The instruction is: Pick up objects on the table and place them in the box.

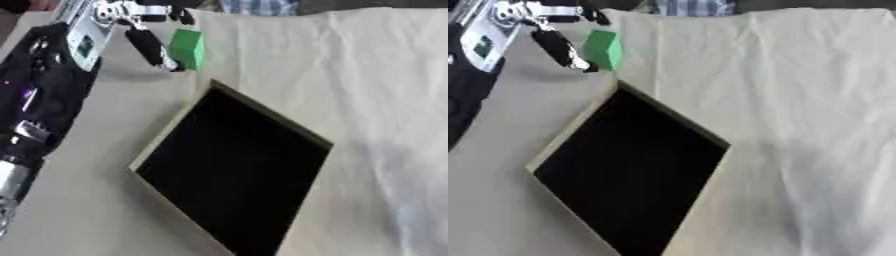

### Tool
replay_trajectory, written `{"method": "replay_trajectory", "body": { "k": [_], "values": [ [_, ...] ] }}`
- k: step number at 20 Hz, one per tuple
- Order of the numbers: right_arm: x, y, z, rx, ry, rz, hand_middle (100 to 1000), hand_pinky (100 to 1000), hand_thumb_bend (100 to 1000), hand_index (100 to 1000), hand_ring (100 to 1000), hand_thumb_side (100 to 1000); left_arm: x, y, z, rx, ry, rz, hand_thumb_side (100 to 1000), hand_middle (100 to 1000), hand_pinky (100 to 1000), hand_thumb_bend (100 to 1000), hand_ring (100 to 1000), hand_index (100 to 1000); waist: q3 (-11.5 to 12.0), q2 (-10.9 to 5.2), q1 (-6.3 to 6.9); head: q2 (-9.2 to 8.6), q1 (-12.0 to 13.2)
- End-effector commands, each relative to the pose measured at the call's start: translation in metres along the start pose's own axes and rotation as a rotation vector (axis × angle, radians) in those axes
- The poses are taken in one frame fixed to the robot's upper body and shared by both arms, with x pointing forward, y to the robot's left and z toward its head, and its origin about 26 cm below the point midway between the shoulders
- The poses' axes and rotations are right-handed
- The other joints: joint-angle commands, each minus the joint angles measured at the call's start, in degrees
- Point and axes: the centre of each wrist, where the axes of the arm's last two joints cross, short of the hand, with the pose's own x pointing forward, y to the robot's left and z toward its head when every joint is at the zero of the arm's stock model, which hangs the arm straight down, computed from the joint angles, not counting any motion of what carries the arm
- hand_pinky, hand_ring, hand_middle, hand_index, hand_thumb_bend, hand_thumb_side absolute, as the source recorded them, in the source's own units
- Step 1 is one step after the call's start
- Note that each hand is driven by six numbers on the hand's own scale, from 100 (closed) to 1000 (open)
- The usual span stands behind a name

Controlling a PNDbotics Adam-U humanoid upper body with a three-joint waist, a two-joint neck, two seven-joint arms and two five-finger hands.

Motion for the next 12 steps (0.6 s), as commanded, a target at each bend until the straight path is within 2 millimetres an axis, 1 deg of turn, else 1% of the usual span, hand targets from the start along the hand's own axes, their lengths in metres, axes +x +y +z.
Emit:
{"method": "replay_trajectory", "body": {
  "k": [1,5,10,12],
  "values": [
    [0.004,0.0,-0.004,-0.003,-0.019,-0.008,571,579,100,719,684,917,-0.009,0.014,0.012,0.044,0.035,-0.017,312,885,935,448,964,946,-0.17,-1.17,-0.1,-1.3,0.41],
    [0.004,0.001,-0.003,-0.002,-0.015,-0.01,571,578,100,719,684,918,-0.008,0.011,0.008,0.043,0.02,0.001,328,858,918,424,949,936,-0.31,-0.97,-0.22,-1.06,0.63],
    [0.004,0.002,-0.003,-0.005,-0.01,-0.013,570,577,100,718,683,921,-0.01,0.005,0.006,0.044,0.033,0.014,310,841,910,387,940,926,-0.77,-0.67,-0.12,-1.5,0.88],
    [0.004,0.003,-0.003,-0.005,-0.011,-0.015,570,576,100,718,683,921,-0.012,0.003,0.006,0.042,0.046,0.014,297,818,895,356,924,911,-0.85,-0.51,-0.07,-1.61,0.88]
  ]
}}
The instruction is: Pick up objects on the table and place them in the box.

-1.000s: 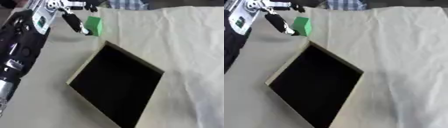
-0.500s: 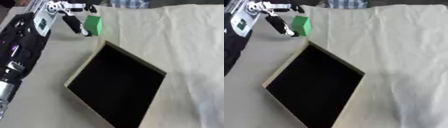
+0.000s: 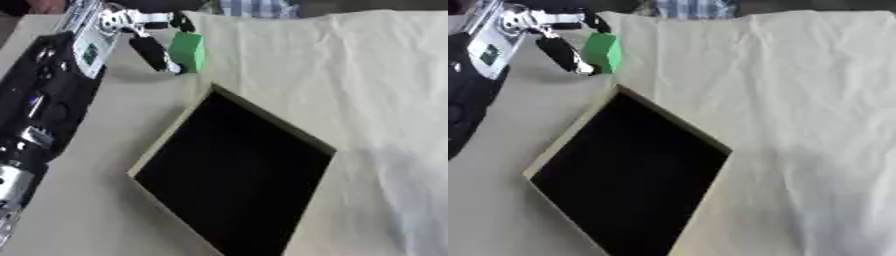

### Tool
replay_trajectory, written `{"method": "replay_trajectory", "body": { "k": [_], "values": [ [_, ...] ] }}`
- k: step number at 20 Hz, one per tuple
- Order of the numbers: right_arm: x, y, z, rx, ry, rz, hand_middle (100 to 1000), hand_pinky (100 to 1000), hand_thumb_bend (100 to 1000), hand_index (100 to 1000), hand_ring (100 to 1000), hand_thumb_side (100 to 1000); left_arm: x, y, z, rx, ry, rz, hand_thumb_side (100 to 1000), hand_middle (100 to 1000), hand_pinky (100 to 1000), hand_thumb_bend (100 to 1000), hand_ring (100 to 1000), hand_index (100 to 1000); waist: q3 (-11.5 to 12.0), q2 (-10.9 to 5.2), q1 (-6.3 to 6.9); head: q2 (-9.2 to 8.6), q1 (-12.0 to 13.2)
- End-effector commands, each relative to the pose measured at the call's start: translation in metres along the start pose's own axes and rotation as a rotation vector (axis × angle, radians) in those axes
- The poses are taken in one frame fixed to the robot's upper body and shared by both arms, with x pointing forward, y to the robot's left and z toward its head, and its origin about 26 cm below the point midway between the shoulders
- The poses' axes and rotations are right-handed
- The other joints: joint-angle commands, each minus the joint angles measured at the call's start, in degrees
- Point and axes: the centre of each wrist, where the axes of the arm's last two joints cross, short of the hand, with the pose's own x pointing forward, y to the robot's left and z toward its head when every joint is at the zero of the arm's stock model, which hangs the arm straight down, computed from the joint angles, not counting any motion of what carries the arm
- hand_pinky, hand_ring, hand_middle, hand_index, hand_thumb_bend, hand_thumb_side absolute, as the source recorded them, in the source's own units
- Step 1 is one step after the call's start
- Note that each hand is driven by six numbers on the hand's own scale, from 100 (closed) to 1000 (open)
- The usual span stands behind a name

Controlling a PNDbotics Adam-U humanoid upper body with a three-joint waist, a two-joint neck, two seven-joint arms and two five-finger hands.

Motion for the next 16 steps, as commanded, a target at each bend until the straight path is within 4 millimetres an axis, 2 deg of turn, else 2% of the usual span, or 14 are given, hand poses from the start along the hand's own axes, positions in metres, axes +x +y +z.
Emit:
{"method": "replay_trajectory", "body": {
  "k": [1,8,11,16],
  "values": [
    [0.004,0.0,-0.005,0.002,-0.02,-0.007,570,576,100,717,683,922,-0.006,0.011,0.008,0.035,0.029,-0.009,287,798,882,332,911,897,-0.11,-1.22,0.0,-1.09,0.21],
    [0.004,0.001,-0.003,0.0,-0.009,-0.006,570,575,100,716,684,925,-0.003,0.013,0.007,0.072,-0.016,0.034,233,580,723,105,736,709,-0.04,-1.0,-0.05,-0.82,0.28],
    [0.004,0.001,-0.002,-0.002,-0.005,-0.003,569,575,100,716,684,926,-0.002,0.013,0.007,0.085,-0.022,0.045,223,532,672,100,677,668,-0.04,-1.1,0.02,-0.63,0.29],
    [0.004,-0.001,-0.002,0.0,0.0,0.005,570,575,100,716,684,923,-0.001,0.025,0.012,0.126,-0.042,0.071,246,521,643,100,646,657,0.07,-1.53,0.25,-0.15,0.2]
  ]
}}
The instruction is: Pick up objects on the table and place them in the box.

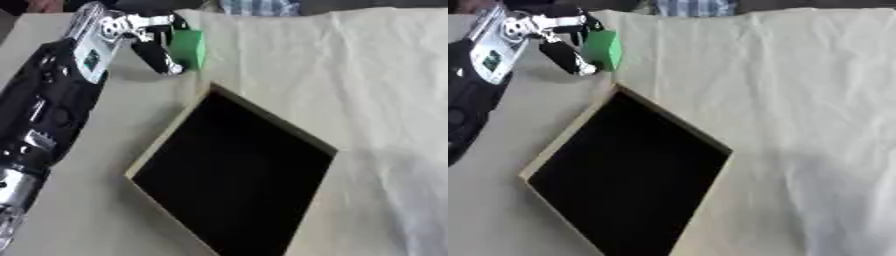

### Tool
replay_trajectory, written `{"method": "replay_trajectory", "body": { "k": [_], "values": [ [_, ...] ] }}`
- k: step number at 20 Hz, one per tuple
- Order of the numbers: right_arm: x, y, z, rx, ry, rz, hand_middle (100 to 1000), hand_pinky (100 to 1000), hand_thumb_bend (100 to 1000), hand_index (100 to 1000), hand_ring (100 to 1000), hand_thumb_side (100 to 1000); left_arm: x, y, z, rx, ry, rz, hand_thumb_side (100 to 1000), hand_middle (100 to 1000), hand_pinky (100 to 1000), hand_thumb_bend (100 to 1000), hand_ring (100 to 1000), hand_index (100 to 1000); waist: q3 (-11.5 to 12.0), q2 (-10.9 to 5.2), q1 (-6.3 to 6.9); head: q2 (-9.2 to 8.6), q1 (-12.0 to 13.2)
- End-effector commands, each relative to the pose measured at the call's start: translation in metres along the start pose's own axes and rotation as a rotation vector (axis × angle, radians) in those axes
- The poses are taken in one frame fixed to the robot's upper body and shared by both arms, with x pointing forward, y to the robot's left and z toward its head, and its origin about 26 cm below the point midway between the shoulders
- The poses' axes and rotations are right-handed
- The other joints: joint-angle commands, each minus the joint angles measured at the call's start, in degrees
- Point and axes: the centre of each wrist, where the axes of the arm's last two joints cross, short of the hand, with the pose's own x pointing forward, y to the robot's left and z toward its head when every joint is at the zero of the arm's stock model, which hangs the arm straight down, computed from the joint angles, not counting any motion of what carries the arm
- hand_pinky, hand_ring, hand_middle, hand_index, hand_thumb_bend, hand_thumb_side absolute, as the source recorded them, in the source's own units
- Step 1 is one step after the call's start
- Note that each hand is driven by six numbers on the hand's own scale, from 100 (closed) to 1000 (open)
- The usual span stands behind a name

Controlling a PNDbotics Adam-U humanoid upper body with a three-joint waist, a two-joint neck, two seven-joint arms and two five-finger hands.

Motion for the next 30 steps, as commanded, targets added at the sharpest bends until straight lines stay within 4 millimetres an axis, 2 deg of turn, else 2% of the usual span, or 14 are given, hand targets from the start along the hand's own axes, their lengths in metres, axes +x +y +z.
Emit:
{"method": "replay_trajectory", "body": {
  "k": [1,3,10,17,23,30],
  "values": [
    [0.004,-0.003,-0.004,0.005,-0.015,0.006,570,575,100,716,684,923,0.002,0.027,0.012,0.074,-0.009,-0.003,246,521,643,100,646,657,0.03,-1.93,0.08,0.08,0.08],
    [0.003,-0.003,-0.003,0.005,-0.013,0.008,570,575,100,716,684,922,0.002,0.031,0.015,0.103,-0.01,0.004,230,505,626,100,623,641,0.04,-2.16,0.16,0.24,0.08],
    [0.003,-0.006,-0.004,0.008,-0.018,0.017,571,578,100,717,686,912,0.011,0.041,0.016,0.161,-0.043,0.009,300,490,603,100,587,629,0.15,-3.24,0.7,1.21,0.03],
    [0.003,-0.012,-0.003,0.013,-0.011,0.031,574,582,100,719,689,903,0.024,0.034,0.014,0.201,-0.068,0.043,336,470,573,100,559,619,0.61,-5.52,1.42,3.86,-0.57],
    [0.002,-0.017,-0.001,0.024,-0.002,0.046,576,585,100,721,691,890,0.05,0.025,0.023,0.226,-0.146,0.045,323,476,568,100,567,626,1.6,-7.83,1.83,6.87,-2.07],
    [0.002,-0.023,0.0,0.048,0.01,0.058,579,589,100,722,693,875,0.097,-0.003,0.041,0.177,-0.288,0.007,288,478,569,100,571,624,2.77,-10.9,2.2,10.44,-3.61]
  ]
}}
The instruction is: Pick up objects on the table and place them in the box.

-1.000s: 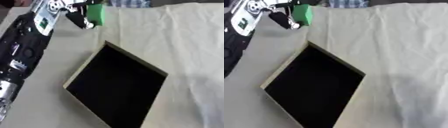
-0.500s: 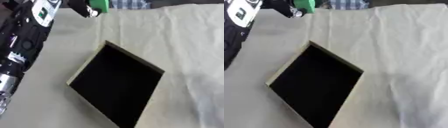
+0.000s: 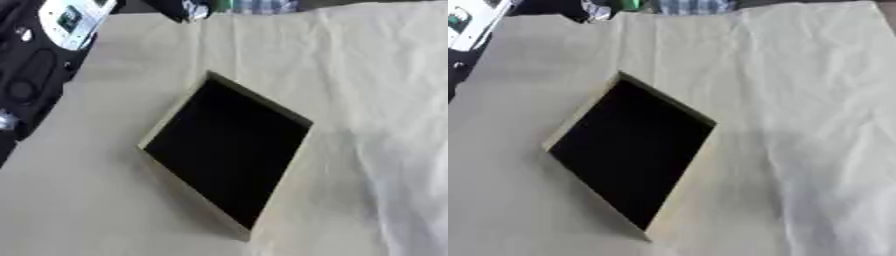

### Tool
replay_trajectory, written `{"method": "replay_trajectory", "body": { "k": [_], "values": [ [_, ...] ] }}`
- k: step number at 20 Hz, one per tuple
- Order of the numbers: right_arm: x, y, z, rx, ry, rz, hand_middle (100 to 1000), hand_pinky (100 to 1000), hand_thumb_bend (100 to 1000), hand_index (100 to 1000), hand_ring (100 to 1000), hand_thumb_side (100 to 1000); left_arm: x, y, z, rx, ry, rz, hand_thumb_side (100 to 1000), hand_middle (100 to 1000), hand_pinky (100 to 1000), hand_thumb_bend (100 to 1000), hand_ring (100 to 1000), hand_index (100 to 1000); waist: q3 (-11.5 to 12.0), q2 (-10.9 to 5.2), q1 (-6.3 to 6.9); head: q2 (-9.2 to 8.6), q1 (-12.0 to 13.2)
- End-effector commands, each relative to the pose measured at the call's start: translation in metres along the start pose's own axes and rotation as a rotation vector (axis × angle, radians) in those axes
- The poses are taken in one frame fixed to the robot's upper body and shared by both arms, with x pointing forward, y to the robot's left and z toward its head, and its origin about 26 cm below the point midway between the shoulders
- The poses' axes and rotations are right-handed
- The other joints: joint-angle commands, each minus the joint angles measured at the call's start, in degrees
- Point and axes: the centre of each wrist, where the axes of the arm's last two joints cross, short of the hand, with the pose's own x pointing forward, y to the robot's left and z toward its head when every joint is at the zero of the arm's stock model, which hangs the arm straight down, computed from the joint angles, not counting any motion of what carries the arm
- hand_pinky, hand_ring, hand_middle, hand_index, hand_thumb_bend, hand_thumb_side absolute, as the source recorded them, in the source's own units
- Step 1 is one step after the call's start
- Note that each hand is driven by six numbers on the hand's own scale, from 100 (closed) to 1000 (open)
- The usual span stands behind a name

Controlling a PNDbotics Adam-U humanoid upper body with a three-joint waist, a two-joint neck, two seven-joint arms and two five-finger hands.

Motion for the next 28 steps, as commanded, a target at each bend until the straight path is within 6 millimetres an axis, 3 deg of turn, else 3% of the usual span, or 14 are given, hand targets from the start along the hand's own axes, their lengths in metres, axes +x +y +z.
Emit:
{"method": "replay_trajectory", "body": {
  "k": [1,8,10,15,18,28],
  "values": [
    [0.004,-0.006,-0.006,0.017,-0.02,0.007,579,590,100,722,693,874,0.022,0.005,0.012,0.002,-0.058,-0.025,284,478,567,100,570,625,0.17,-2.26,-0.18,1.81,-0.58],
    [0.003,-0.01,-0.003,0.018,-0.005,0.011,581,593,100,724,696,861,0.063,-0.029,0.036,-0.053,-0.157,-0.025,256,486,557,100,562,630,0.86,-4.77,-0.57,4.45,-1.43],
    [0.003,-0.011,-0.003,0.016,-0.004,0.012,582,594,100,724,696,858,0.077,-0.036,0.045,-0.055,-0.191,-0.037,249,496,558,100,524,634,1.36,-5.23,-0.71,5.01,-1.95],
    [0.002,-0.012,-0.002,0.001,0.004,0.011,581,594,100,723,696,858,0.103,-0.048,0.061,-0.053,-0.247,-0.083,237,533,551,100,523,639,2.63,-5.64,-1.24,5.2,-3.05],
    [0.002,-0.012,-0.001,-0.008,0.01,0.011,581,593,100,723,695,860,0.107,-0.062,0.063,-0.102,-0.252,-0.091,240,535,553,100,561,648,3.27,-5.42,-1.6,4.52,-3.27],
    [0.002,-0.008,0.002,-0.02,0.02,0.007,578,589,100,721,693,869,0.096,-0.097,0.062,-0.197,-0.21,-0.126,231,537,554,100,564,650,3.97,-4.28,-2.55,2.74,-3.08]
  ]
}}
